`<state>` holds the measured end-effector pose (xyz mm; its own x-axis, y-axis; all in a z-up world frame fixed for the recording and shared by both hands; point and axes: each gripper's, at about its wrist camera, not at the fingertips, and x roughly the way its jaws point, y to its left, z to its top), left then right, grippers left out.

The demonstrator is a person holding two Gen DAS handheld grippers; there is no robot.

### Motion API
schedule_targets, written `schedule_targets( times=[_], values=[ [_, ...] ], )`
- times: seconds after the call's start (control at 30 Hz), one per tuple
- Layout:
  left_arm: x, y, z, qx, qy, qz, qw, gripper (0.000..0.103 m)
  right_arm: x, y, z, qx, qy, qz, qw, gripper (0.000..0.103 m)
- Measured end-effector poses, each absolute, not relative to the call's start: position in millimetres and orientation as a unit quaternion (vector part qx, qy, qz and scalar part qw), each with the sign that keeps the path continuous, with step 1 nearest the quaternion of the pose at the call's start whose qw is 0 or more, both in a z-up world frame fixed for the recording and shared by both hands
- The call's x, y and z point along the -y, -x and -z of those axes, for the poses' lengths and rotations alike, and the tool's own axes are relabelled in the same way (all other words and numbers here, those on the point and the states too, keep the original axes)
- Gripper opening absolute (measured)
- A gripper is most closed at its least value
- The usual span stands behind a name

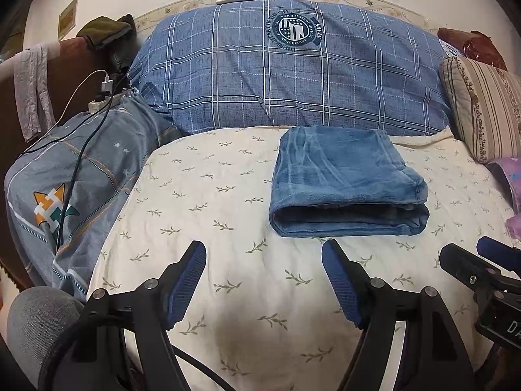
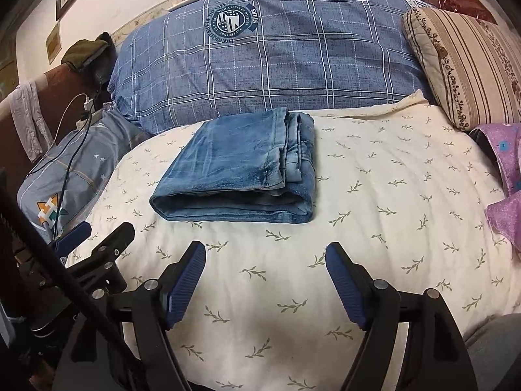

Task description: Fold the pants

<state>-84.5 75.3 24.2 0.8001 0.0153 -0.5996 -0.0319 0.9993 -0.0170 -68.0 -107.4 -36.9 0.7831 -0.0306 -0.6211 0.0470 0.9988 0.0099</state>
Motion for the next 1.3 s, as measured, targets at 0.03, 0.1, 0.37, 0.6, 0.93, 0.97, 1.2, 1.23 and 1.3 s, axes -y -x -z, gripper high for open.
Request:
schedule_targets(
  times=[0.03,0.1,0.37,0.6,0.93,0.97,1.2,1.23,1.3],
  values=[
    [-75.8,84.1,-24.4,-0.316,0.014,-0.012,0.949,0.074,107.4,67.9,37.1,-0.329,-0.012,0.021,0.944,0.077],
    [-74.1,85.8,-24.4,-0.315,0.014,-0.014,0.949,0.074,108.1,67.7,37.0,-0.329,-0.011,0.021,0.944,0.077],
    [-72.1,86.6,-24.8,-0.317,0.017,-0.014,0.948,0.074,108.1,67.5,37.3,-0.330,-0.010,0.021,0.944,0.077],
    [-71.5,86.5,-25.0,-0.318,0.017,-0.014,0.948,0.074,108.7,66.9,37.6,-0.331,-0.010,0.021,0.943,0.077],
    [-70.8,88.0,-26.3,-0.318,0.021,-0.014,0.948,0.074,108.1,67.0,36.7,-0.329,-0.009,0.023,0.944,0.077],
    [-70.6,88.1,-26.4,-0.318,0.021,-0.014,0.948,0.074,107.9,67.1,36.8,-0.329,-0.008,0.024,0.944,0.077],
    [-68.8,88.7,-26.5,-0.319,0.020,-0.014,0.947,0.074,108.3,67.4,36.8,-0.328,-0.008,0.025,0.944,0.077],
    [-68.1,88.8,-26.4,-0.320,0.020,-0.013,0.947,0.074,108.5,66.9,37.0,-0.329,-0.007,0.024,0.944,0.077],
    [-67.5,88.9,-26.4,-0.319,0.019,-0.013,0.947,0.074,108.2,67.4,37.1,-0.329,-0.008,0.025,0.944,0.077]
  ],
)
